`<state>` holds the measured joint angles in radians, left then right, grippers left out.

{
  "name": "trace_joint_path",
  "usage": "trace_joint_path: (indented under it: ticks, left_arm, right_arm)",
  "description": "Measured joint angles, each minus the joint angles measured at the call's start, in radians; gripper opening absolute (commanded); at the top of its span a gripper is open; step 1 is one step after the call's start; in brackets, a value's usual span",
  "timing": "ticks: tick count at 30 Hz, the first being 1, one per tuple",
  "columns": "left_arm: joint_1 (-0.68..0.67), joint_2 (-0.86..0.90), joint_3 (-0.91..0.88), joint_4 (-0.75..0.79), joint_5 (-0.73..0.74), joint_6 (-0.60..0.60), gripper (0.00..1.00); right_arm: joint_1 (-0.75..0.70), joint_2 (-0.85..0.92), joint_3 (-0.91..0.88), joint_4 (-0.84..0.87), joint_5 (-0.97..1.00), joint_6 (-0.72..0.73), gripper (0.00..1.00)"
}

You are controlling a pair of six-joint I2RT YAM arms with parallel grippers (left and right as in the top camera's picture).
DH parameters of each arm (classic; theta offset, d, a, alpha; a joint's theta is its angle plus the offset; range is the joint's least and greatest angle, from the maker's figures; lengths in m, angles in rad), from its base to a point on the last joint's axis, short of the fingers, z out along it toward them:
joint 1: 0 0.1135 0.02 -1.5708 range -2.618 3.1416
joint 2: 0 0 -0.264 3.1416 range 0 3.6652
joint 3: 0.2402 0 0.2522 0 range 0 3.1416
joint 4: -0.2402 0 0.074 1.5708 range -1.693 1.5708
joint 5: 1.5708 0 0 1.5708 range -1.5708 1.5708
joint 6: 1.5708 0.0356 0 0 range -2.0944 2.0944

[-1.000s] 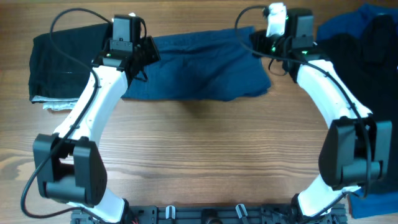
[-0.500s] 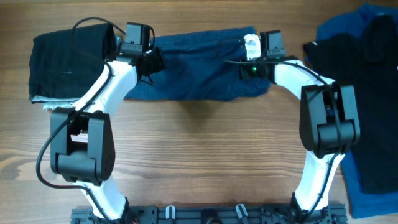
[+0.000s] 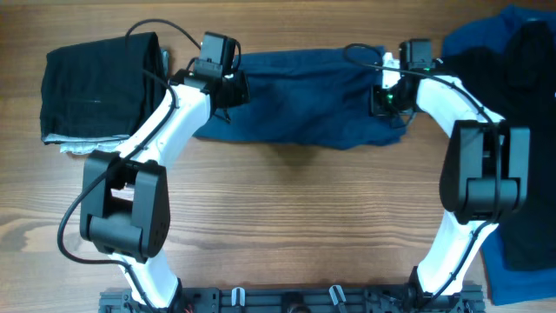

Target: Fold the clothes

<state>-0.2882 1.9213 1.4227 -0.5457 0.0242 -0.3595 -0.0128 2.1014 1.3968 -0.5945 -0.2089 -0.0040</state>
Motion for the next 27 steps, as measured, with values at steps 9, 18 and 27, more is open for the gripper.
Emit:
trace_joint_path:
  ticks: [9, 18, 27]
  left_arm:
    - [-0.006, 0.000, 0.084, 0.014, 0.000, 0.002, 0.04]
    - [-0.006, 0.004, 0.084, -0.049, 0.016, 0.063, 0.04]
    - [-0.006, 0.111, 0.084, 0.034, 0.027, 0.071, 0.08]
  right_arm:
    - [-0.010, -0.111, -0.058, -0.072, -0.002, -0.025, 0.04]
    - [0.072, -0.280, -0.058, -0.076, -0.127, 0.027, 0.04]
    - [0.176, -0.177, -0.059, 0.206, -0.058, 0.076, 0.04]
